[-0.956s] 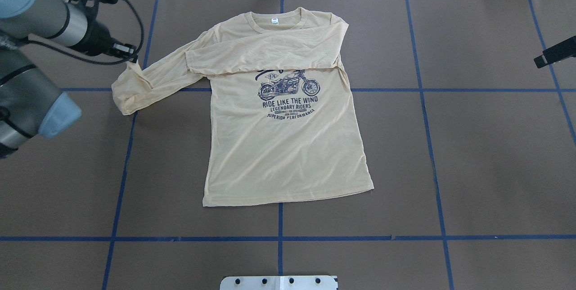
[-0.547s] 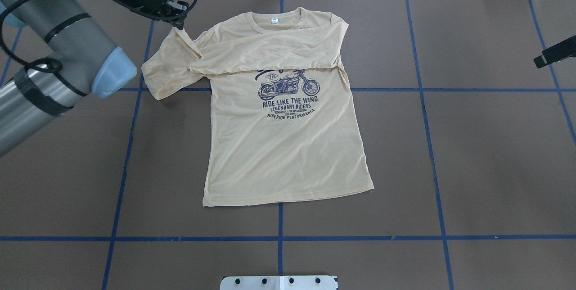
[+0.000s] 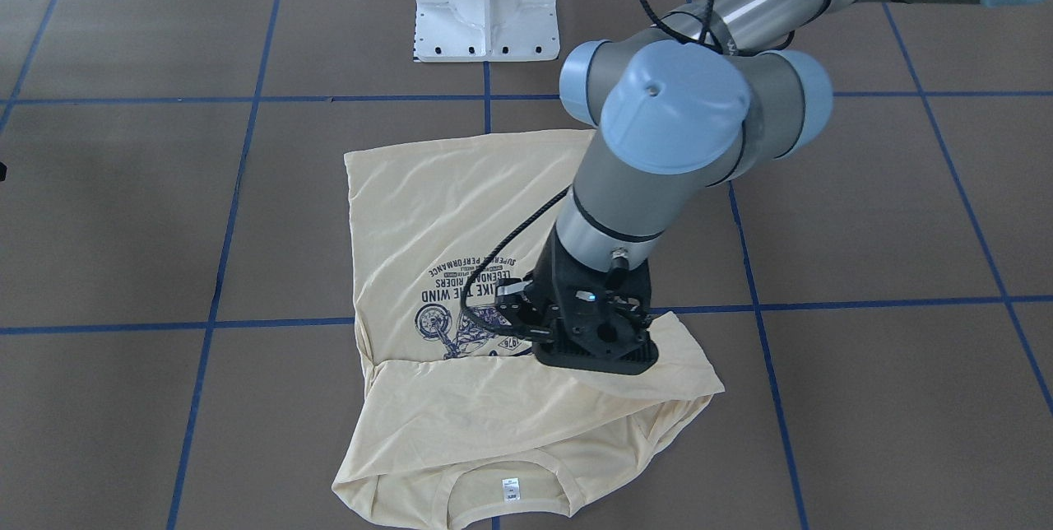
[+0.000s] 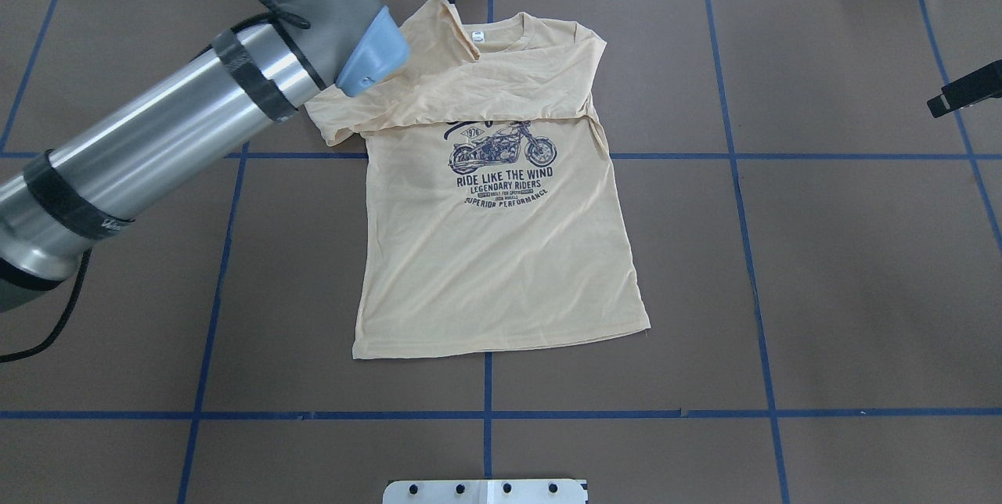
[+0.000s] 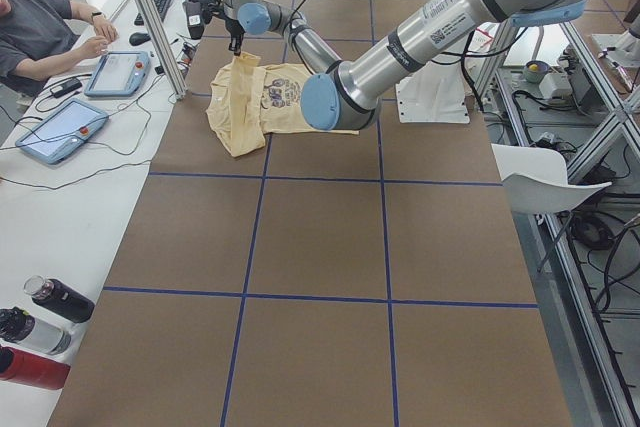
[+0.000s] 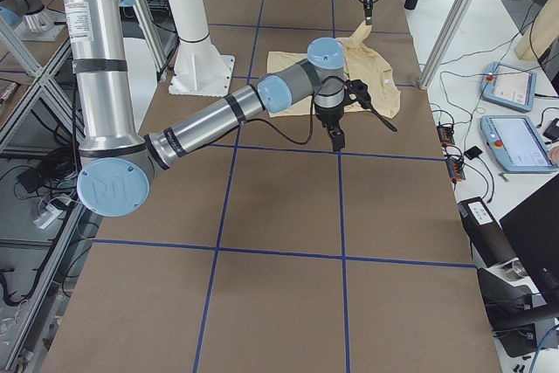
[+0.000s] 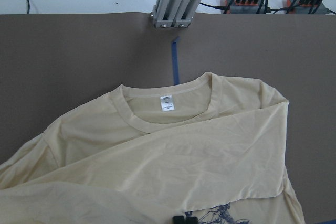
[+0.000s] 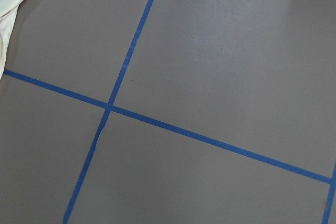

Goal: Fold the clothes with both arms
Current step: 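Fold the held sleeve with the left gripper across the shirt toward the collar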

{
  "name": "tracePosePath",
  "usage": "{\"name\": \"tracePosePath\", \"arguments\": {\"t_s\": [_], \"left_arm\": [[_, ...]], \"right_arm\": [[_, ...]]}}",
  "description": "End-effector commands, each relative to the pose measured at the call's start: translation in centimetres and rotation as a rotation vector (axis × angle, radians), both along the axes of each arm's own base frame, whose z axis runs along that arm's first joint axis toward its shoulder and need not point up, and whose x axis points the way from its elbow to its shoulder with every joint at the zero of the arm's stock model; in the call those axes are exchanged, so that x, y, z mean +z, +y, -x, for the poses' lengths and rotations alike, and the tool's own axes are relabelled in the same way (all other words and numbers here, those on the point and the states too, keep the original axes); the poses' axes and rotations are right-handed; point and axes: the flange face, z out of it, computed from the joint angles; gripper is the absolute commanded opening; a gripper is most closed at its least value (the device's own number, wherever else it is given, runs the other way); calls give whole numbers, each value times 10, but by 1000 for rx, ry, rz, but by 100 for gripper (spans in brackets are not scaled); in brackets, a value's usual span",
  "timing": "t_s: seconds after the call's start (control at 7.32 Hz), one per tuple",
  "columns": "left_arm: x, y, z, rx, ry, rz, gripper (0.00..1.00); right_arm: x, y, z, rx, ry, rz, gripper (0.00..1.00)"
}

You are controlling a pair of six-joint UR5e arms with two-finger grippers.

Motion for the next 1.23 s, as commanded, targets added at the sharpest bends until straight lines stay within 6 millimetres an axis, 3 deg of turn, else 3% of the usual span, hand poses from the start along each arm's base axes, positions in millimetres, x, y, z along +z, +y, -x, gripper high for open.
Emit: {"name": "tracePosePath", "arguments": {"t_s": [0.0, 0.27, 0.55, 0.82, 0.96, 1.09], "left_arm": [[-32, 8, -78, -39, 36, 23, 0], [-32, 11, -123, -117, 71, 71, 0], [-24, 10, -150, -236, 118, 74, 0], [-42, 23, -171, -321, 167, 107, 1], [-37, 24, -175, -334, 174, 129, 54], [-38, 25, -176, -332, 176, 129, 100]], "right_arm": [[3, -1, 0, -2, 2, 4, 100], [3, -1, 0, 0, 2, 5, 100], [3, -1, 0, 0, 2, 6, 100], [3, 0, 0, 0, 0, 8, 100], [4, 0, 0, 0, 1, 9, 100], [3, 0, 0, 0, 0, 8, 100]]}}
